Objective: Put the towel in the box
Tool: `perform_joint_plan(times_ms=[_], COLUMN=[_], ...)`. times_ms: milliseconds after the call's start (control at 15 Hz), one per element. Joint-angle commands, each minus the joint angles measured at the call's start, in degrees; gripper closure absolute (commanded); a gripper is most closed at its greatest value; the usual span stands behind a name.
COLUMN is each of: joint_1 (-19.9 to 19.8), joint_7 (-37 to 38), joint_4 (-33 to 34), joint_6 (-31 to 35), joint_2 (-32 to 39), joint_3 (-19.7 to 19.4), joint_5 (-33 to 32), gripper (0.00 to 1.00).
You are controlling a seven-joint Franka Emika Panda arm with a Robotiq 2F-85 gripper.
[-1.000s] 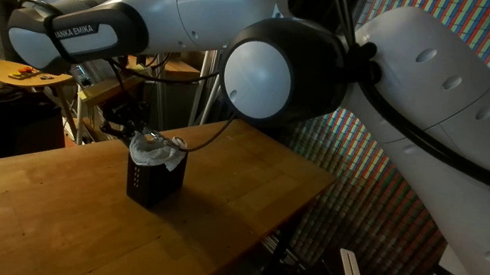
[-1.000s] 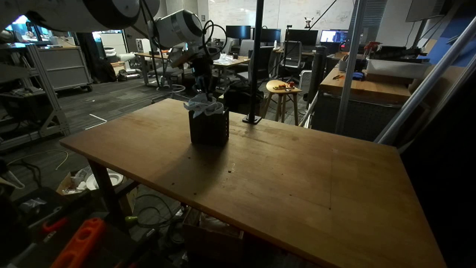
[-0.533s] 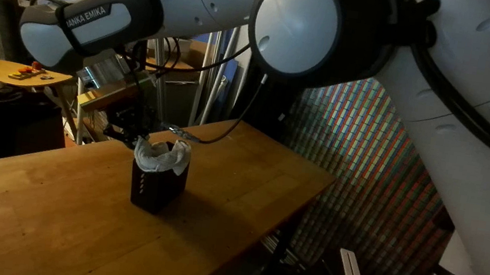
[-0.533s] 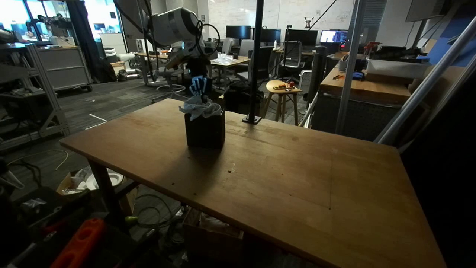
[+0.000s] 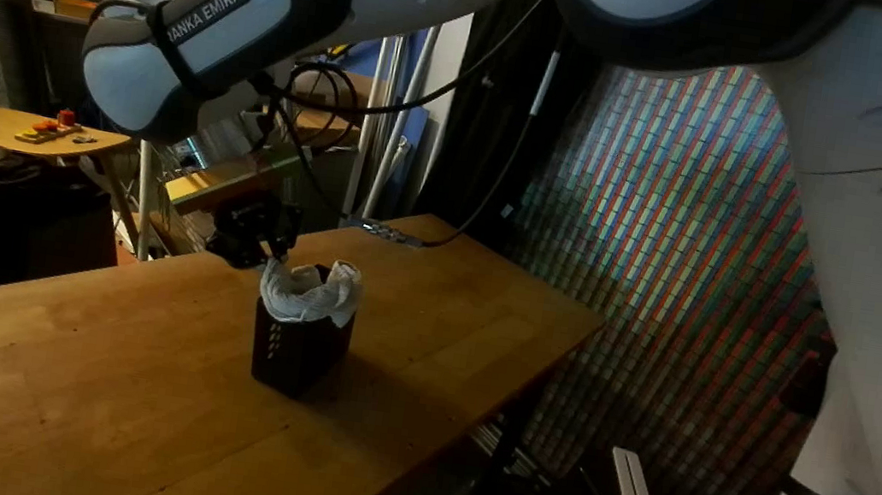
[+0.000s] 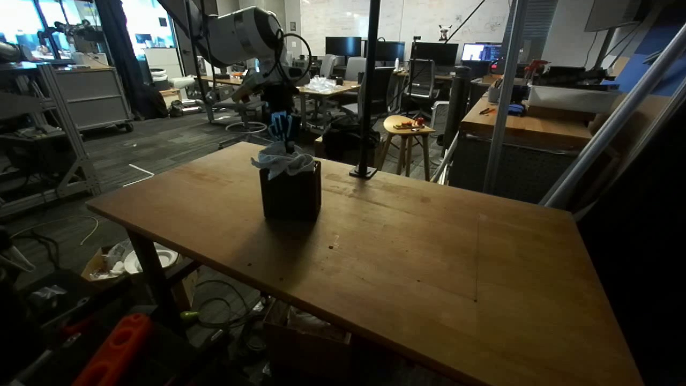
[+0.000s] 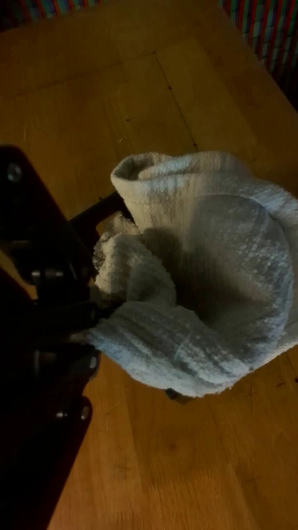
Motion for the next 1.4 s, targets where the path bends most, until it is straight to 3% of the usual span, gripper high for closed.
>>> perform_joint_plan(times_ms=[0,467,1333], joint_1=[-0.4,-0.6,-1.6], joint_7=[-0.7,-2.8,-1.6], joint_4=[-7.3,-8.7,-16.9], joint_6=[5.0,4.0,8.3], joint_2=[-5.7,-7.4,-8.4], joint_3=[0.1,0.5,1.7], joint_5=[-2.3,-7.1,-2.7], gripper=[0.94,0.94,0.94])
